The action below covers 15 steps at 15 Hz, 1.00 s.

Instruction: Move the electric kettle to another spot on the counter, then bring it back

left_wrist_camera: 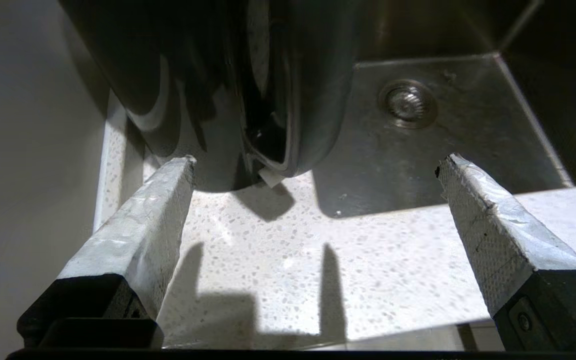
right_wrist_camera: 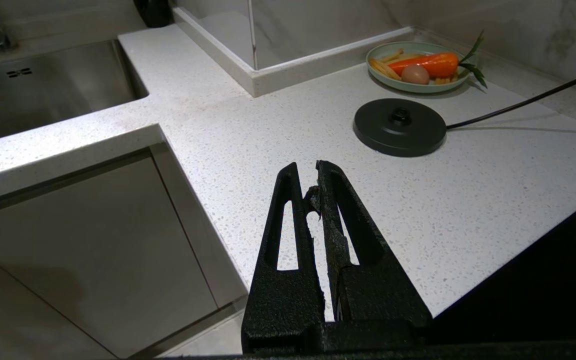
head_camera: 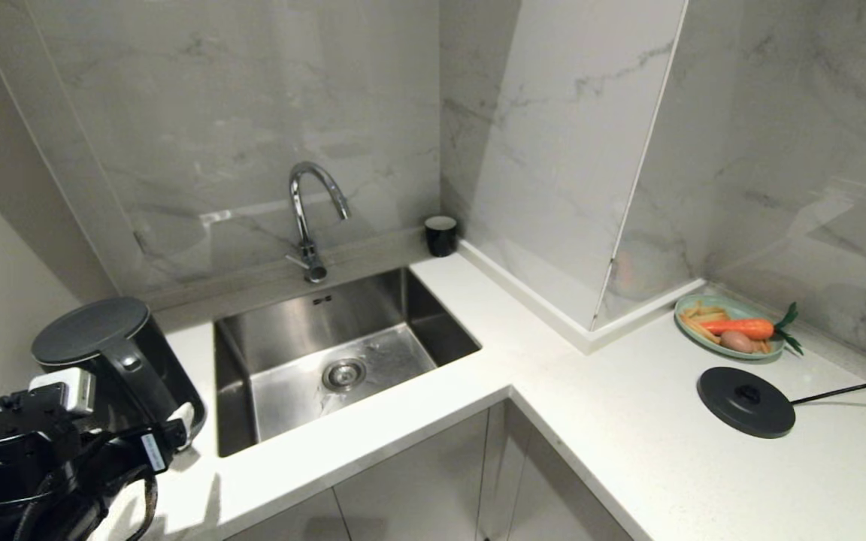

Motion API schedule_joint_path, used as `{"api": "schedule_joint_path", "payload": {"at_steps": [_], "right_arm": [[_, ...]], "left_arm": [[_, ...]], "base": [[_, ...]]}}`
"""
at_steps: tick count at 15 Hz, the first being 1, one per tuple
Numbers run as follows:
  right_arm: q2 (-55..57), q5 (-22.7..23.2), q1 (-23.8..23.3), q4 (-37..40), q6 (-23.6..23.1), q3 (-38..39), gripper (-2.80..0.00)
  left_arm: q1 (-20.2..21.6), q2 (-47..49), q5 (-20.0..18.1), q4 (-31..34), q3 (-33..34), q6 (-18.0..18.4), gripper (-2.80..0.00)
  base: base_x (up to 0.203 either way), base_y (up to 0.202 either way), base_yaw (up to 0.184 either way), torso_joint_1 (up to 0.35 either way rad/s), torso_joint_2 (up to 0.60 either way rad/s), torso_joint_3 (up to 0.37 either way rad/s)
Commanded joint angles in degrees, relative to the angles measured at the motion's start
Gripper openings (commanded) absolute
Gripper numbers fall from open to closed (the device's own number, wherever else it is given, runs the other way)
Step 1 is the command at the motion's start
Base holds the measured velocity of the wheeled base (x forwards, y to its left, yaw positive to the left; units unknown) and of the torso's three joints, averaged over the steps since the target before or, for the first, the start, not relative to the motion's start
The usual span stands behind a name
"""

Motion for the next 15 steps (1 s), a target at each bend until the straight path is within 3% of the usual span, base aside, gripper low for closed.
{"api": "schedule_joint_path", "payload": {"at_steps": [1,4,7,9,12,14,15], "right_arm": [[0.0,0.0,0.0,0.0,-0.1,0.0,-2.8],[0.0,0.0,0.0,0.0,-0.1,0.0,-2.8],[0.0,0.0,0.0,0.0,-0.1,0.0,-2.8],[0.0,0.0,0.0,0.0,-0.1,0.0,-2.8],[0.0,0.0,0.0,0.0,-0.1,0.0,-2.8],[0.0,0.0,0.0,0.0,-0.1,0.0,-2.8],[0.0,0.0,0.0,0.0,-0.1,0.0,-2.8]], "left_arm": [[-1.5,-13.7,-1.4,4.9,0.0,0.1,0.0],[-3.9,-29.6,-4.3,15.5,-0.8,1.9,0.0],[-4.8,-42.2,-5.5,21.1,-2.1,6.5,0.0],[-5.1,-50.1,-5.9,29.5,-4.9,8.5,0.0],[-6.5,-63.6,-6.8,49.1,-10.7,9.3,0.0],[-7.2,-70.9,-6.9,67.1,-16.9,9.7,0.0],[-6.6,-73.3,-6.2,72.7,-20.1,9.8,0.0]], "base": [[0.0,0.0,0.0,0.0,0.0,0.0],[0.0,0.0,0.0,0.0,0.0,0.0],[0.0,0.0,0.0,0.0,0.0,0.0],[0.0,0.0,0.0,0.0,0.0,0.0],[0.0,0.0,0.0,0.0,0.0,0.0],[0.0,0.0,0.0,0.0,0.0,0.0],[0.0,0.0,0.0,0.0,0.0,0.0]]}}
